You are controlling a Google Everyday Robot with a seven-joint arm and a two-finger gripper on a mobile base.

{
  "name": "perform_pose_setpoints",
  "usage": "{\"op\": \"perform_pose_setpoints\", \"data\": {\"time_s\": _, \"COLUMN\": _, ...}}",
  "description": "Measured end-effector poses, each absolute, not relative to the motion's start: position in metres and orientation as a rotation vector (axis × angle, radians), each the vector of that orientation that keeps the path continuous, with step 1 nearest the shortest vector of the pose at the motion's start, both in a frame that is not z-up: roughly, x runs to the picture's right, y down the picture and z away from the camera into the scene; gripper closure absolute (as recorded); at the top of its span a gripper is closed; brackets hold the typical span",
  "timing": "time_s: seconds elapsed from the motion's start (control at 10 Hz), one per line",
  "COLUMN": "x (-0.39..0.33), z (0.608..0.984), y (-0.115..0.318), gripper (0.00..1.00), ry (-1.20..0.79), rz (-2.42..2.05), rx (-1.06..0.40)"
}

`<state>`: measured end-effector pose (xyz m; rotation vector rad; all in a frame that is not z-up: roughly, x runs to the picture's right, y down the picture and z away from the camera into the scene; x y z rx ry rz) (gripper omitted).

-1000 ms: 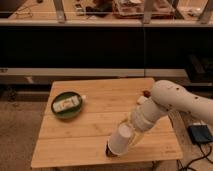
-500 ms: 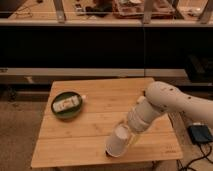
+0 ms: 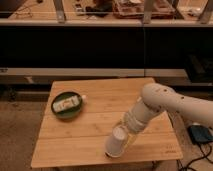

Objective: Place the ceramic cup over the eraser

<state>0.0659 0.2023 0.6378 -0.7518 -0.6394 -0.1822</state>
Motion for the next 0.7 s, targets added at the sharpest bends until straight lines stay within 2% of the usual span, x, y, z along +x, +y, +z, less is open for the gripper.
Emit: {"op": "perform_pose_setpoints", "data": {"time_s": 0.7, "x": 0.068, "z": 0.665, "y": 0.222, "gripper": 0.26, "ry": -0.586, "rz": -0.215, "rx": -0.765}}
